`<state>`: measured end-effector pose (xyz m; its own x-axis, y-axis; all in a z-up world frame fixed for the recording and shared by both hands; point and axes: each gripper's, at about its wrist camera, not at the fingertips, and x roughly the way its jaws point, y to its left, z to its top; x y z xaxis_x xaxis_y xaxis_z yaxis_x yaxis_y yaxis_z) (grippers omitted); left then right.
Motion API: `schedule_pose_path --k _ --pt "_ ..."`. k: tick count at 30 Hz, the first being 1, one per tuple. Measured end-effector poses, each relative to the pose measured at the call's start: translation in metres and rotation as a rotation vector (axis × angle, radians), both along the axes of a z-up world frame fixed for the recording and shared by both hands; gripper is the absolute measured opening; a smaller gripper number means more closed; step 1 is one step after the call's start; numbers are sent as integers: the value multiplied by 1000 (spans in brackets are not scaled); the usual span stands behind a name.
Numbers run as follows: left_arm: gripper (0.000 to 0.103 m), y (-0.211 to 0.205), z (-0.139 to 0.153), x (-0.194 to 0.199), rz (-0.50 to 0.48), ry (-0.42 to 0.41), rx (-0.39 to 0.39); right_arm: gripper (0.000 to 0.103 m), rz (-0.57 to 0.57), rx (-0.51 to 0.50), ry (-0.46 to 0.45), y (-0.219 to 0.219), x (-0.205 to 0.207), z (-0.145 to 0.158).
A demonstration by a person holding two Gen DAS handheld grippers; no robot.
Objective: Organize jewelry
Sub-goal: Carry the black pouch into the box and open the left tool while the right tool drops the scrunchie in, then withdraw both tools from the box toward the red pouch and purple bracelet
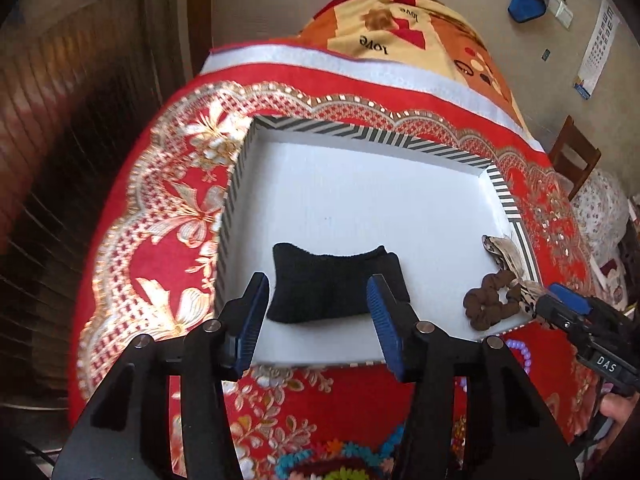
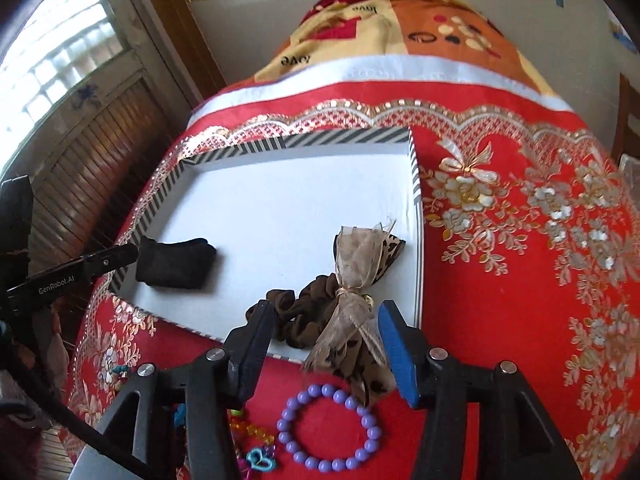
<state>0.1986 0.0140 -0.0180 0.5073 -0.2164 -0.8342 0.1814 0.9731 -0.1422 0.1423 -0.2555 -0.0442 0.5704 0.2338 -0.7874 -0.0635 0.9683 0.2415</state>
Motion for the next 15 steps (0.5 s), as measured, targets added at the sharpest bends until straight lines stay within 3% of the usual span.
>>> schedule_pose_path --k 15 --pt "51 -1 35 -60 67 -112 75 53 -10 -51 -57 8 -42 20"
